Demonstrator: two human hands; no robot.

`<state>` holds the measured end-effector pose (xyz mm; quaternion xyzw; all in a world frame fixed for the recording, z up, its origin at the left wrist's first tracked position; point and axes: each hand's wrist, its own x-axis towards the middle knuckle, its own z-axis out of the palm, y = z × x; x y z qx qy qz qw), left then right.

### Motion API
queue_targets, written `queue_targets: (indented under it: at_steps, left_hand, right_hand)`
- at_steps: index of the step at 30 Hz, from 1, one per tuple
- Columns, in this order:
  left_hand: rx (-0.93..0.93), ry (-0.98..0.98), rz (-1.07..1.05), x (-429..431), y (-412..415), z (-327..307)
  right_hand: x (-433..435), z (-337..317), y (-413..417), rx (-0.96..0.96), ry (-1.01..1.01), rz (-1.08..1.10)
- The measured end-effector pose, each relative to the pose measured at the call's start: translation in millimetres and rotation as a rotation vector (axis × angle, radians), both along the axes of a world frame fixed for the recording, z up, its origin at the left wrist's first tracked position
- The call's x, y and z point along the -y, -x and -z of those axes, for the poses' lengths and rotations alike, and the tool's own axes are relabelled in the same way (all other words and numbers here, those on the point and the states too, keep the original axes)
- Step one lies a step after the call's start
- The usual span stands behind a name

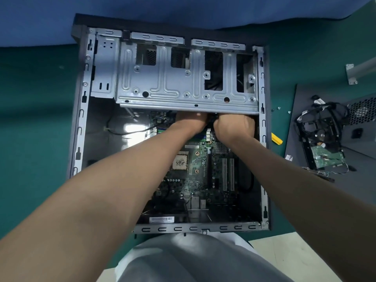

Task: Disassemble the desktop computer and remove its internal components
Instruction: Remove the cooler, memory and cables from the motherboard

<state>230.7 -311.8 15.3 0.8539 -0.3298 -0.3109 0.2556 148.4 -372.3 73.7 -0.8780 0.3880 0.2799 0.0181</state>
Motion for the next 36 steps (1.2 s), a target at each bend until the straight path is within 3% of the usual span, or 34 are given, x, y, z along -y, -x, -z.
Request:
queue_targets:
  at_steps: [8, 13, 17, 22, 26, 29, 32, 36]
  left_hand:
    - [0.036, -0.001, 0.045, -2.4, -4.0, -0.9]
    - [0.044, -0.043, 0.153, -4.1, -9.3, -1.9]
    - [-0.061, -0.064, 0.157, -2.6, -11.8, -6.3]
    - [-0.071, 0.064, 0.179, 0.6, -10.4, -6.2]
    - [0.011, 0.028, 0.193, 1.7, -0.8, -0.6]
    - [0.081, 0.013, 0.16, -1.9, 1.5, 2.3]
    - [0.091, -0.067, 0.213, -11.1, 0.9, 1.1]
    - [0.104, -0.12, 0.089, -21.7, 10.4, -18.8]
  right_hand:
    - [-12.8, -15.3, 19.4, 0.163, 0.076, -0.083]
    - [-30.2, -20.9, 42.2, 0.366, 0.216, -0.241]
    - [-40.9, -25.5, 57.7, 0.484, 0.152, -0.291]
    - [-48.2, -27.2, 66.9, 0.505, 0.111, -0.288]
    - [-46.1, -35.3, 66.8, 0.589, -0.019, -0.272]
    - [-41.9, -51.5, 69.1, 0.78, -0.244, -0.096]
    - [-31.2, -68.7, 76.4, 0.887, -0.544, 0.287]
    - [-13.1, -83.3, 82.8, 1.246, -0.908, 0.813]
